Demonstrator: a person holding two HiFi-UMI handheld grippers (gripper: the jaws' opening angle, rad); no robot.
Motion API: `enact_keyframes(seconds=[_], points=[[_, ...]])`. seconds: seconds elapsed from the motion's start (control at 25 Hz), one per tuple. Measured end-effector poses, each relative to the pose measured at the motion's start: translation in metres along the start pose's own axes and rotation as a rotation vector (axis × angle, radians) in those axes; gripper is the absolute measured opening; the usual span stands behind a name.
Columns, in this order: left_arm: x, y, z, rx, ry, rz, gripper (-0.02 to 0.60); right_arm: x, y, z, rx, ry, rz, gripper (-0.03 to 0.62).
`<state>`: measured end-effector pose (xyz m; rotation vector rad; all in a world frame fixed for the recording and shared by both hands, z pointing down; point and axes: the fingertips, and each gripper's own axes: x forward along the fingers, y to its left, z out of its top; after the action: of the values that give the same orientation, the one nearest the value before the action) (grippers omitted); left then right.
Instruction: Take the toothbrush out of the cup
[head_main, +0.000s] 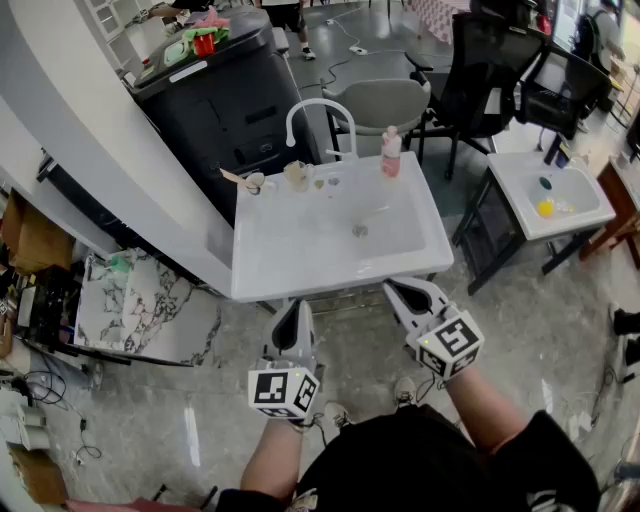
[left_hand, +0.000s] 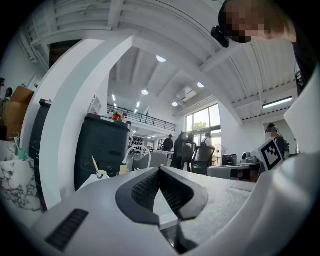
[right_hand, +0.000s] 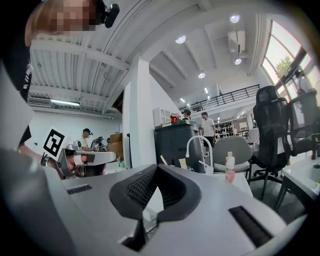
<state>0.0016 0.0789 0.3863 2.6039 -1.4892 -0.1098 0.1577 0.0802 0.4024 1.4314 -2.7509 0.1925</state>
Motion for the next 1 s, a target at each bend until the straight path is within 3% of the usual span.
enact_keyframes(seconds=[0.84, 1.0], points=[[0.009, -0.010, -0.005, 0.020, 0.006, 0.037, 0.005, -0.006, -0.012, -0.005, 0.053, -0.021, 0.053, 0.002], [0.014, -0.017, -0.005, 0.019, 0.008, 0.067, 0.006, -0.008, -0.021, -0.003, 0.059, -0.032, 0.082, 0.030]])
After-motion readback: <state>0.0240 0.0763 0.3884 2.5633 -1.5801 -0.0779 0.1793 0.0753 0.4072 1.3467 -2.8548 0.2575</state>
